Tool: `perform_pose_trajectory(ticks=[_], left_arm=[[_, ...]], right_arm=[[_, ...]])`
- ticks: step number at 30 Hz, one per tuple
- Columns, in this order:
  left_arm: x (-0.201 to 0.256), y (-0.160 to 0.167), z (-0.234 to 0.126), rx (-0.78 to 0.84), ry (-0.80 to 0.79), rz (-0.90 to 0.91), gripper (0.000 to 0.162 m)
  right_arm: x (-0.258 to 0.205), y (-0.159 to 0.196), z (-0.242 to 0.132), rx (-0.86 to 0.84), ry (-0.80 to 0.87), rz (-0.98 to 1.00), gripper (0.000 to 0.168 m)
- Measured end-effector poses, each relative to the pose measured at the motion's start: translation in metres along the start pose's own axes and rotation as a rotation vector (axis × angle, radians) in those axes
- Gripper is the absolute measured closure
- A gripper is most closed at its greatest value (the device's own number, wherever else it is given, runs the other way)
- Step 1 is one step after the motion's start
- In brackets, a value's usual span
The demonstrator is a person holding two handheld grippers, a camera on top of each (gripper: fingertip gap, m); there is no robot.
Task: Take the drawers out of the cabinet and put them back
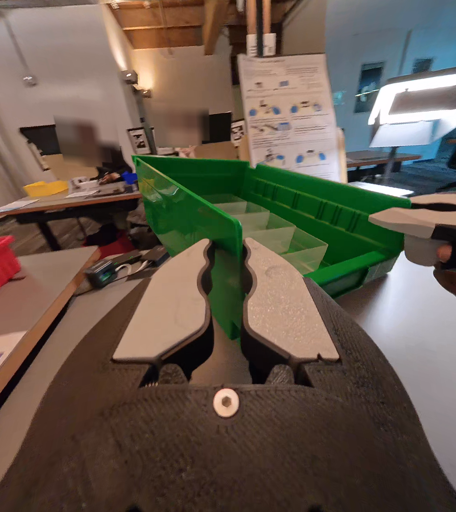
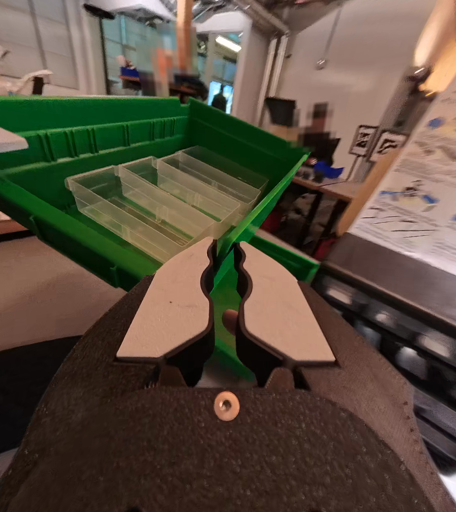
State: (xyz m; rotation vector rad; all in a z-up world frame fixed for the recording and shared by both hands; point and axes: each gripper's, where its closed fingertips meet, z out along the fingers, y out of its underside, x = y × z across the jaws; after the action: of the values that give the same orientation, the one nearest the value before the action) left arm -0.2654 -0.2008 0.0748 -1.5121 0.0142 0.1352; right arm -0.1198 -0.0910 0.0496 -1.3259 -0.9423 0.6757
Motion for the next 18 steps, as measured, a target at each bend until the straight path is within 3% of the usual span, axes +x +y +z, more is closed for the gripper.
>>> perform_pose_trajectory(ticks=[1,9,18], left_arm=[[-0.016,0.008,-0.007,-0.008,-0.034,-0.010,0.146],[-0.106,0.075,-0.045,-0.107,-0.199,-0.017,0.149],[-0.136,0.141,-0.036,-0.115,-0.167,-0.142,0.147]], right_arm=[[-0.016,0.009,0.015,-0.030,-0.045,0.005,0.156],[-0.112,0.075,0.094,-0.142,-0.230,0.062,0.155],[-0.136,0.136,0.127,-0.205,-0.234,-0.038,0.155]])
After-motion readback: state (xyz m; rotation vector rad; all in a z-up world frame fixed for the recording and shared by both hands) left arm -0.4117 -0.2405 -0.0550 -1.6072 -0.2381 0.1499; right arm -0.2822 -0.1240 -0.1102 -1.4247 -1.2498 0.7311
